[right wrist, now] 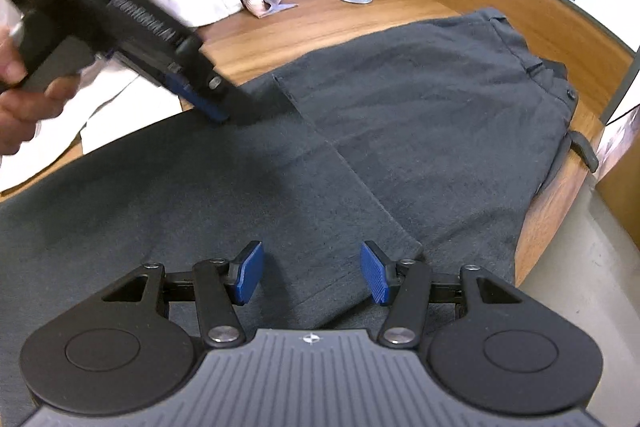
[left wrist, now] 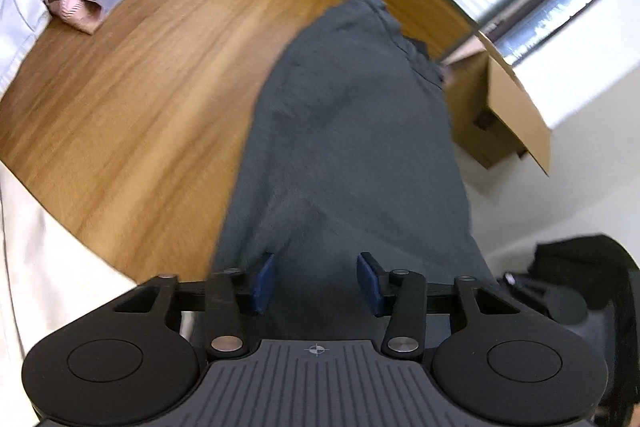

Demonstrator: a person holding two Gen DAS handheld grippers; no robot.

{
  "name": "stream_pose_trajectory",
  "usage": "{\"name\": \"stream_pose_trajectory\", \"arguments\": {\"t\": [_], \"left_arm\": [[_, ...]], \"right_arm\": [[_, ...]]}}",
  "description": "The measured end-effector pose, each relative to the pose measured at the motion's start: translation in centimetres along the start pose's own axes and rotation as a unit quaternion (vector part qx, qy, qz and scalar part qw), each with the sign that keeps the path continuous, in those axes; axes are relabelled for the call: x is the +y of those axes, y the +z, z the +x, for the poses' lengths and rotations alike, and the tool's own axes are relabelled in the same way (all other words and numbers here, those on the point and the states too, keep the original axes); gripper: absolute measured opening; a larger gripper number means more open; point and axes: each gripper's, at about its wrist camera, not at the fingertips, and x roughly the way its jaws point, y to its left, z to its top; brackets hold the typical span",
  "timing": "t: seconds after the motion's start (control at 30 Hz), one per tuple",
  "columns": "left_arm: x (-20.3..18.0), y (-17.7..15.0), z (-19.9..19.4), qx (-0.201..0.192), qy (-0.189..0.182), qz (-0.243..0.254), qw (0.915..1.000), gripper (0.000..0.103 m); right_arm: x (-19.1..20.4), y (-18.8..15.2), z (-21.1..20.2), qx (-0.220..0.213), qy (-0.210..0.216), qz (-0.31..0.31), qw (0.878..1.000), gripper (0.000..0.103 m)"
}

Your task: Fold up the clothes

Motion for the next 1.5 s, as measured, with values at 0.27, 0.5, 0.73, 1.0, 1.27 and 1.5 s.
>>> {"name": "stream_pose_trajectory", "arguments": {"t": [0.27, 0.5, 0.73, 1.0, 1.27, 1.5], "left_arm": [[1.2, 0.7, -0.3, -0.022, -0.008, -0.122, 0.9922, 0.042], [-2.5, 3.0, -4.2, -0.035, 0.002, -0.084, 0.9958, 0.060], [-5.0, 6.1, -4.8, -0.072, 0.030, -0.087, 0.9931, 0.067], [-8.0, 6.9, -1.6, -0.096, 0.114, -0.113, 0.9824, 0.077], [-10.7, 6.3, 2.9, -0.068, 0.162, -0.163, 0.9710, 0.077], [-13.8, 7.7, 6.4, -0.044, 0.192, -0.132, 0.9714, 0.077]], "right_arm": [[-0.5, 0.4, 1.1, 0.015, 0.005, -0.004, 1.000, 0.071], [-3.7, 2.4, -2.3, 0.003, 0.027, 0.042, 0.999, 0.069], [-12.6, 4.7, -4.2, 0.000, 0.031, 0.108, 0.994, 0.070], [-26.5, 7.6, -0.8, 0.014, 0.041, 0.185, 0.982, 0.070], [-34.2, 12.2, 4.8, 0.040, 0.085, 0.168, 0.981, 0.080], [-36.7, 14.8, 10.0, 0.090, 0.154, 0.132, 0.975, 0.085]]}}
